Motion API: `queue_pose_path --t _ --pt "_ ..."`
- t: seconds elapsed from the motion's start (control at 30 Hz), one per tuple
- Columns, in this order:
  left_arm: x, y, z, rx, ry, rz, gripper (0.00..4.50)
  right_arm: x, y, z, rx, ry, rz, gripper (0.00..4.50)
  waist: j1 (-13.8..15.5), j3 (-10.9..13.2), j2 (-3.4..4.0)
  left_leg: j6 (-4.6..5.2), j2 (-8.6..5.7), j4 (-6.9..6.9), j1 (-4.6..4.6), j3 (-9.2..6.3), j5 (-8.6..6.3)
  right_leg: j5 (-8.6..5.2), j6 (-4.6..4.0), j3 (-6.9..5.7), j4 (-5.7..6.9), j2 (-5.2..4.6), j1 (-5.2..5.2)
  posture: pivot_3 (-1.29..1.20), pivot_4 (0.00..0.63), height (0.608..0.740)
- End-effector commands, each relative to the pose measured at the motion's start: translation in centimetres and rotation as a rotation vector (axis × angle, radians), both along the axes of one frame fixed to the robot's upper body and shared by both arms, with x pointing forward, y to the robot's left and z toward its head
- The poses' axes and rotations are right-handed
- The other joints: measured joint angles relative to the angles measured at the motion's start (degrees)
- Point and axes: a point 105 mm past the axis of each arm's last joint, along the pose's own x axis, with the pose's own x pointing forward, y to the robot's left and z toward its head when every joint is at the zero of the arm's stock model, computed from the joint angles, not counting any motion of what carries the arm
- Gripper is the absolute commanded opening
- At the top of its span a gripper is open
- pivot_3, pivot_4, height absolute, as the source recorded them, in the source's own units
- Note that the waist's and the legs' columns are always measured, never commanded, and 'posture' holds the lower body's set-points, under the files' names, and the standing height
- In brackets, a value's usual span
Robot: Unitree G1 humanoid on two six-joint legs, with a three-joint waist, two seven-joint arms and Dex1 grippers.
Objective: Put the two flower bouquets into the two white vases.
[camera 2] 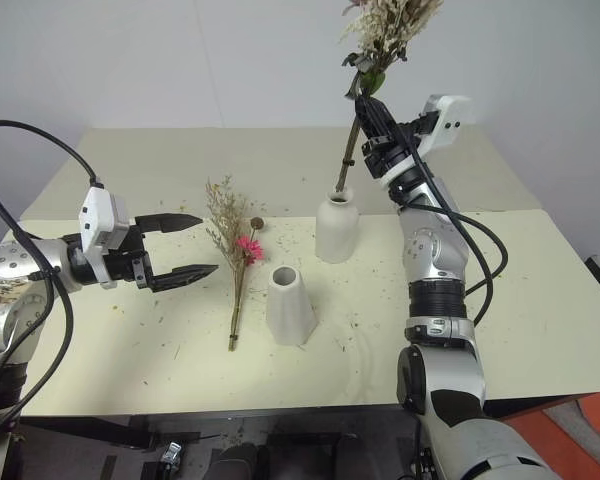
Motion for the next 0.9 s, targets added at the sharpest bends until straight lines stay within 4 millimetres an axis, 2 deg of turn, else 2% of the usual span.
queue_pose_path --t 0.03,0.47,0.77,0.9 --pt "-0.7 0.1 2.0 -0.028 -0.083 0.004 4.50 0.0 0.4 -1.1 -0.043 -0.021 -0.019 0.18 0.0 0.0 0.00 0.00 0.00 0.00 0.01 0.00 0.00 0.00 0.00 0.00 -0.01 0.00 0.01 0.00 0.150 0.740" --pt "-0.6 0.2 1.9 -0.015 -0.083 0.017 4.50 0.6 0.6 -4.8 -0.131 -0.004 -0.057 0.18 0.0 0.0 0.00 0.00 0.00 -0.03 0.03 0.02 0.00 0.01 -0.01 0.02 -0.02 0.01 0.01 0.00 0.150 0.740" --pt "-0.6 0.4 1.9 -0.012 -0.086 0.025 4.50 0.0 1.4 -5.2 -0.156 -0.032 -0.036 0.18 0.0 0.0 0.01 0.00 0.00 -0.03 0.04 0.02 0.00 0.01 -0.01 0.03 -0.02 0.01 0.01 0.00 0.150 0.740" --pt "-0.5 0.4 1.9 -0.012 -0.088 0.027 4.50 -0.2 1.3 -5.6 -0.156 -0.026 -0.034 1.53 0.0 0.0 0.01 0.00 0.01 -0.03 0.05 0.02 0.00 0.01 -0.01 0.04 -0.01 0.02 0.01 0.00 0.150 0.740"
